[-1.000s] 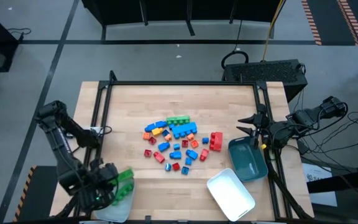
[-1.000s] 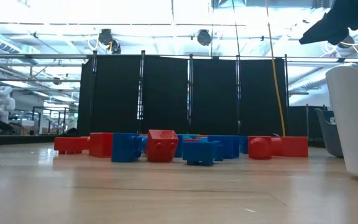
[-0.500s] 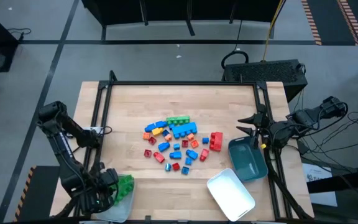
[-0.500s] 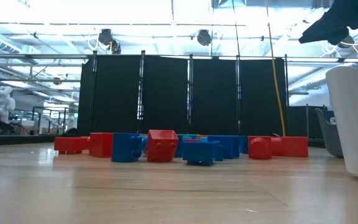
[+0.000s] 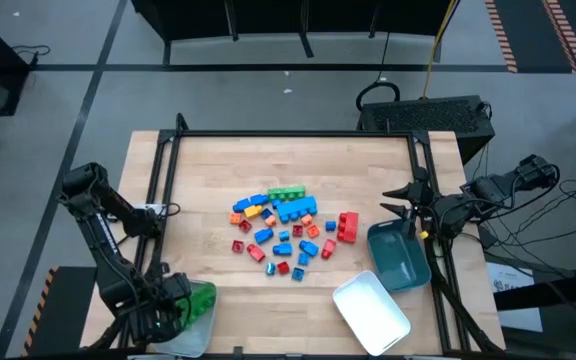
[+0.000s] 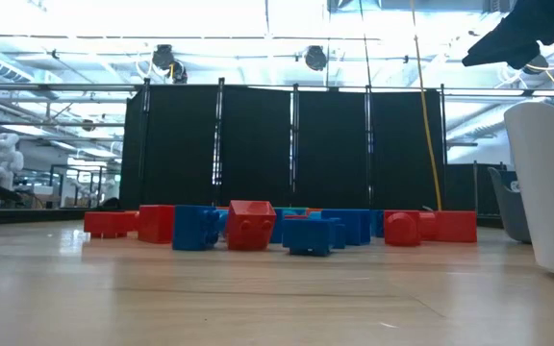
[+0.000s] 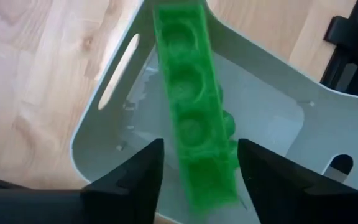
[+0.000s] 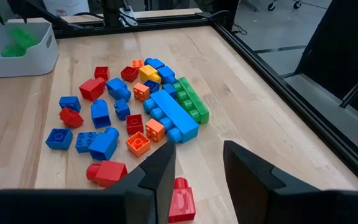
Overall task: Sort blocks by size
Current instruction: Put the rectangular green game piece into the gray bin
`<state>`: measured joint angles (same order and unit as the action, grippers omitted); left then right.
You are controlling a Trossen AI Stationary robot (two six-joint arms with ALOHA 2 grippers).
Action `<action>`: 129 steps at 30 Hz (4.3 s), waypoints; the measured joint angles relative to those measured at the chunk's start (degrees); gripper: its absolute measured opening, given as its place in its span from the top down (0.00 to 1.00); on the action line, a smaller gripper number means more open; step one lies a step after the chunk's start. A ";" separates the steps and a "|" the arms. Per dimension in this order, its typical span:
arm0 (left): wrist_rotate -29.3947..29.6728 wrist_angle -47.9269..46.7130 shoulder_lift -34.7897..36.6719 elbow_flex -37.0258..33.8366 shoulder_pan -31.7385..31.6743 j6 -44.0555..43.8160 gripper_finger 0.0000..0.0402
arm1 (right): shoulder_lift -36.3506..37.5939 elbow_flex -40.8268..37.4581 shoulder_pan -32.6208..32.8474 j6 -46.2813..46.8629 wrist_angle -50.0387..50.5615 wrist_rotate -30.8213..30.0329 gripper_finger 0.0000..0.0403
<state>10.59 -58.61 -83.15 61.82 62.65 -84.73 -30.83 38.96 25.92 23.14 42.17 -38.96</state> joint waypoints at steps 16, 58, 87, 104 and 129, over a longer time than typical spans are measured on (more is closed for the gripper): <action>13.50 -2.22 2.60 7.20 -19.36 30.17 0.42 | -0.07 0.00 0.01 0.00 0.00 0.01 0.71; -17.62 32.28 -29.26 15.54 -85.26 108.18 0.42 | -2.69 -0.02 0.01 -1.29 1.46 0.28 0.71; -22.62 23.89 -28.69 16.72 -82.42 109.67 0.42 | -2.67 -0.02 -0.01 -1.13 1.40 0.28 0.71; -22.56 23.69 -33.49 16.70 -82.51 110.97 0.42 | -2.71 -0.02 -0.01 -0.79 1.40 1.77 0.71; -17.00 3.55 -34.14 30.15 -81.66 110.66 0.58 | -2.71 -0.02 0.01 0.22 1.38 1.75 0.71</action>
<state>-6.42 -55.06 -117.30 91.97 -19.01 25.93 -33.54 38.94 25.93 23.35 43.55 -37.21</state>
